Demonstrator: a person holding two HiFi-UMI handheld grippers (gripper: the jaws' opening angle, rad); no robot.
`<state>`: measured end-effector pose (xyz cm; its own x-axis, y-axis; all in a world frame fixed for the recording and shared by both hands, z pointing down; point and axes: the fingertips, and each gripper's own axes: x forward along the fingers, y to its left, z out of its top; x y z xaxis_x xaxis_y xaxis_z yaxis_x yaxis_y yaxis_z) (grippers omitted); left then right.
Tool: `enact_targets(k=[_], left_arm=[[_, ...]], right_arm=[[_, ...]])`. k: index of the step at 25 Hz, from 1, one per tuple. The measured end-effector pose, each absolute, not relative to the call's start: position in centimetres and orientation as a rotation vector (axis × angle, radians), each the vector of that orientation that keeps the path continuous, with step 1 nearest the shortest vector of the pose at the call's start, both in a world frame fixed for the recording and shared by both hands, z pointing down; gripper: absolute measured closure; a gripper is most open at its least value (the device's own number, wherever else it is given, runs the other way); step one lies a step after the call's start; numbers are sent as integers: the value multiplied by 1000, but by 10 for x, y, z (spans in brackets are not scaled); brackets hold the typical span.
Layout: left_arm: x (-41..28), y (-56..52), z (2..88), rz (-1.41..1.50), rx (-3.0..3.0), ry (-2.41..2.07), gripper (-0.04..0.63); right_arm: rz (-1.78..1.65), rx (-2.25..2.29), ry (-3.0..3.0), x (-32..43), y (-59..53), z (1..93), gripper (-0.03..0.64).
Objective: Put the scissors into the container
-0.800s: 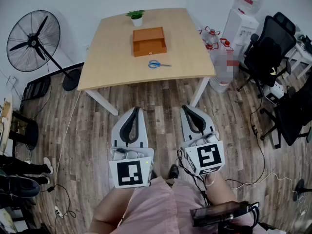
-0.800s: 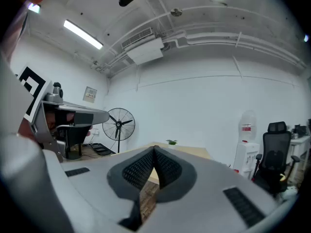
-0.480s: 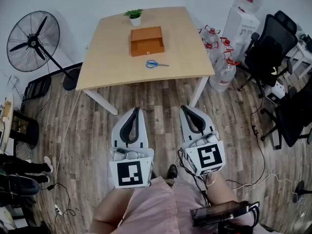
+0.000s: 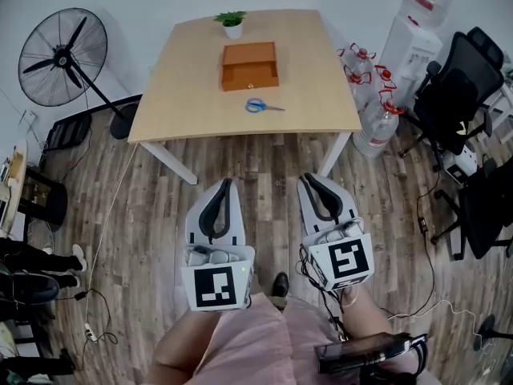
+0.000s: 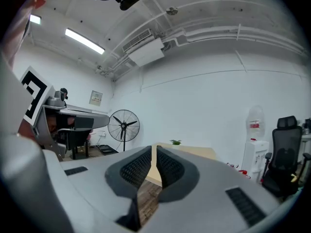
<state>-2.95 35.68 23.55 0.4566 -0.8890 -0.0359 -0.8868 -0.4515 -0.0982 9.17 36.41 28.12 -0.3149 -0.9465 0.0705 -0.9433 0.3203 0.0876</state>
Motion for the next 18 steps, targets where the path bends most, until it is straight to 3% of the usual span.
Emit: enact_targets(k=[18], left_arm=[[-67, 185, 258, -45, -2609, 1640, 591]], right_arm=[[-12, 1709, -2435, 62, 191, 304, 580]])
